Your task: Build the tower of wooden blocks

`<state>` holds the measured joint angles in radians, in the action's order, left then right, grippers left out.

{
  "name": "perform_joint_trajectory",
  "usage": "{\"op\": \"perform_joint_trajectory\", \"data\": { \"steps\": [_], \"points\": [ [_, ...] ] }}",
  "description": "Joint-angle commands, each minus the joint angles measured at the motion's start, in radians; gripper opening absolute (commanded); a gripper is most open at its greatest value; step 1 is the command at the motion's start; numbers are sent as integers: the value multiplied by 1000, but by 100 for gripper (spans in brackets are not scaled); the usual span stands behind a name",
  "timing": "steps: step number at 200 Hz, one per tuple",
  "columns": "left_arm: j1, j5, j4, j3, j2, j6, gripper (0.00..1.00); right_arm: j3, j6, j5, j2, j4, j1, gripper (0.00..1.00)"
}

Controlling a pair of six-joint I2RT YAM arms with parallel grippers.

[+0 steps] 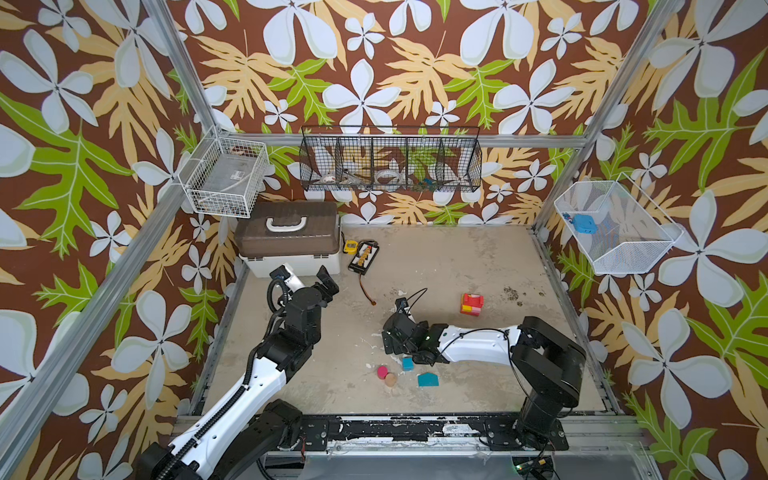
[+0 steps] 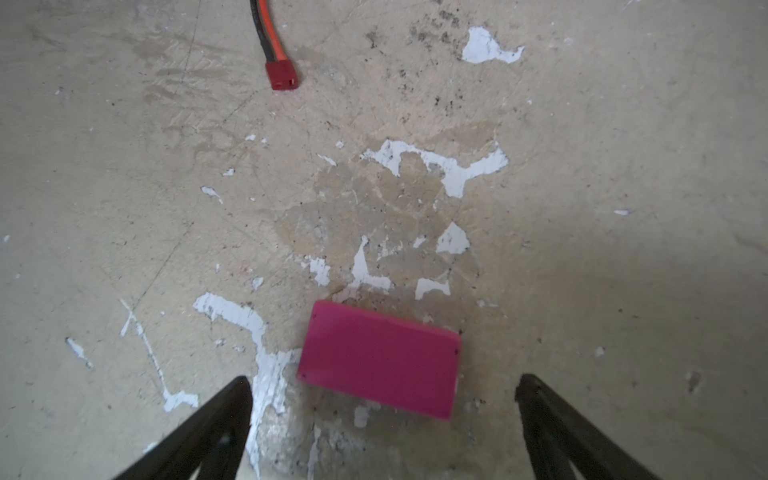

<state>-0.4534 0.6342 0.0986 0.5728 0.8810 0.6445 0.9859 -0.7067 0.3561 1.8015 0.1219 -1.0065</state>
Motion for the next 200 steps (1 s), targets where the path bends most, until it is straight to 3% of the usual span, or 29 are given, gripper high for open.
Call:
{"op": "perform_joint_trajectory", "data": {
  "steps": [1,42,74,116,149,200],
  "points": [
    [2,24,126,-64,3,17,97,21,-16,18,30,-2,-1,93],
    [2,91,250,-173,31,-129,96,56,-13,19,81,7,2,78],
    [2,54,252,-153,16,-160,93,75,-21,26,98,27,5,61],
    [2,76,208,-151,-22,-138,96,64,-25,32,101,36,5,45],
    [2,92,206,-158,-65,-144,97,43,-24,30,52,32,3,37],
    [2,85,227,-172,-77,-144,97,6,-5,58,-95,62,3,33]
  ]
}}
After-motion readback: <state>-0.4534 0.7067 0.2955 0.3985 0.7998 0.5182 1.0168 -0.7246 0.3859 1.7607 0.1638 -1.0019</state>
